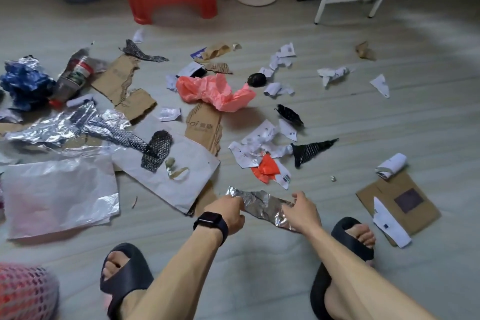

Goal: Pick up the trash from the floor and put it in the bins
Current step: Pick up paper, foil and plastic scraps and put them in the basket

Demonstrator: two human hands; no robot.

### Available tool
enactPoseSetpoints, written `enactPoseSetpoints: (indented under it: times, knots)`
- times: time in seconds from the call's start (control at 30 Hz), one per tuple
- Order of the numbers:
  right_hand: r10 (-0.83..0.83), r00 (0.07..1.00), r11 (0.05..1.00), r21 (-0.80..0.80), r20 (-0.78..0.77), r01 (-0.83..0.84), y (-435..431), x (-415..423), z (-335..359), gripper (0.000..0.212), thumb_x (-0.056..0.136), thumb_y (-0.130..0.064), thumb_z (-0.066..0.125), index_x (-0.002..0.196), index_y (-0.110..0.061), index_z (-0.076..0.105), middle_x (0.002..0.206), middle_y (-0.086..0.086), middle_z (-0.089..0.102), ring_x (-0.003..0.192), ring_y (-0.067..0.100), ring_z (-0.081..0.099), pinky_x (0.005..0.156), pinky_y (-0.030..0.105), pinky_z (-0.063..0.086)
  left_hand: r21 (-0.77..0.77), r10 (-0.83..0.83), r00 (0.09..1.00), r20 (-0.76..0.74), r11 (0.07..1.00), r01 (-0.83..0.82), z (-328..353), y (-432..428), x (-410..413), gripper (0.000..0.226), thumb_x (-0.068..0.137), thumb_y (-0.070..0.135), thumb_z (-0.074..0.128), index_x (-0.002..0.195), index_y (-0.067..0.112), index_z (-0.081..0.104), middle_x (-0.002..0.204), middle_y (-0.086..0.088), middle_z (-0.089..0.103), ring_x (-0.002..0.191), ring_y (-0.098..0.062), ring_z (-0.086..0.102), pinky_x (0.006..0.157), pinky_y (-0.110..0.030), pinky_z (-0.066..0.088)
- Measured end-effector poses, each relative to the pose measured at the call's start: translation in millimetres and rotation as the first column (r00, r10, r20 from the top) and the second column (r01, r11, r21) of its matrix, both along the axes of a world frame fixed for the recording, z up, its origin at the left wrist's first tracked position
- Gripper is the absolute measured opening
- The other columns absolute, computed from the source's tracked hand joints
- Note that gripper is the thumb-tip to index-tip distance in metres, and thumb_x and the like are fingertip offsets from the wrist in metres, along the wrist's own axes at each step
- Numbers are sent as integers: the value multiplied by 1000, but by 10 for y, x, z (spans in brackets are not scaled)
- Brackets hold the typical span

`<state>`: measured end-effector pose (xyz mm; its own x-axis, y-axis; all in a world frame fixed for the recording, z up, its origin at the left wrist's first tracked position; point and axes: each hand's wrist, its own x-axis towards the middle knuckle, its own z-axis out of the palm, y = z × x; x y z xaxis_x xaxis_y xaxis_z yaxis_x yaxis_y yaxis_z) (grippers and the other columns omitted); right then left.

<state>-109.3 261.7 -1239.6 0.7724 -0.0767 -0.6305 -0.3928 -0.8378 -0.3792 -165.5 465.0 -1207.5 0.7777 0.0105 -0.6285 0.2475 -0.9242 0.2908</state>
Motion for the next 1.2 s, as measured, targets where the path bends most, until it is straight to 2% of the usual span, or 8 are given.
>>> enactPoseSetpoints:
  times: [0.2,0.3,0.4,0.47,0.67,0.77,0.97,1.2]
  knots:
    - [123,975,990,-98,185,-107,69,729,-320,64,88,-48,63,142,-21,41,147,14,32,130,38,38,107,42,34,1,196,979,-62,981,-196,-570,-391,362,59,87,54,56,135,23,41,138,-13,42,122,-40,47,98,-46,45]
    - [496,824,865,-245,274,-439,198,1141,-419,70,90,-52,59,150,-34,29,160,11,11,144,37,17,116,49,26,109,298,945,-135,952,-284,-802,-766,506,99,78,78,49,153,23,15,159,-23,7,142,-52,11,112,-61,20]
    - [739,646,670,-309,191,-675,361,1394,-540,86,86,-64,57,154,-44,9,164,4,-16,150,37,-7,121,57,7,182,332,934,-129,934,-307,-961,-1001,491,125,67,90,45,154,21,-13,157,-26,-21,140,-57,-14,107,-72,5]
    - [707,701,694,-278,91,-664,414,1431,-703,97,82,-74,54,154,-47,-5,162,4,-25,149,39,-14,118,57,-2,198,317,944,-88,935,-296,-1067,-996,428,126,66,91,45,154,20,-12,155,-26,-26,139,-57,-19,105,-75,3]
    - [580,792,807,-269,192,-526,234,1110,-911,55,99,-48,49,151,-44,31,165,2,11,141,39,20,116,44,26,170,79,980,182,979,-111,-1340,-494,125,67,81,61,52,138,25,49,160,-14,21,145,-47,16,106,-73,7]
    - [517,811,852,-254,272,-458,151,850,-954,44,99,-20,52,139,-38,54,154,3,39,116,37,41,99,36,41,102,-48,947,317,995,17,-1333,-128,-7,43,85,34,42,114,13,67,138,-10,57,124,-43,54,89,-61,48]
    - [242,946,968,-125,217,-220,27,549,-770,26,88,-13,63,107,-23,78,106,9,69,98,33,62,79,30,45,40,107,985,135,993,-113,-814,161,1,18,92,18,45,108,23,52,107,-3,65,94,-31,61,64,-35,46]
    - [-26,978,989,147,205,-5,310,215,-75,29,82,-8,66,105,-22,78,107,1,75,93,22,65,75,25,47,28,235,926,294,967,-254,-140,681,-75,26,91,14,49,110,30,55,110,-1,69,98,-28,63,70,-34,50]
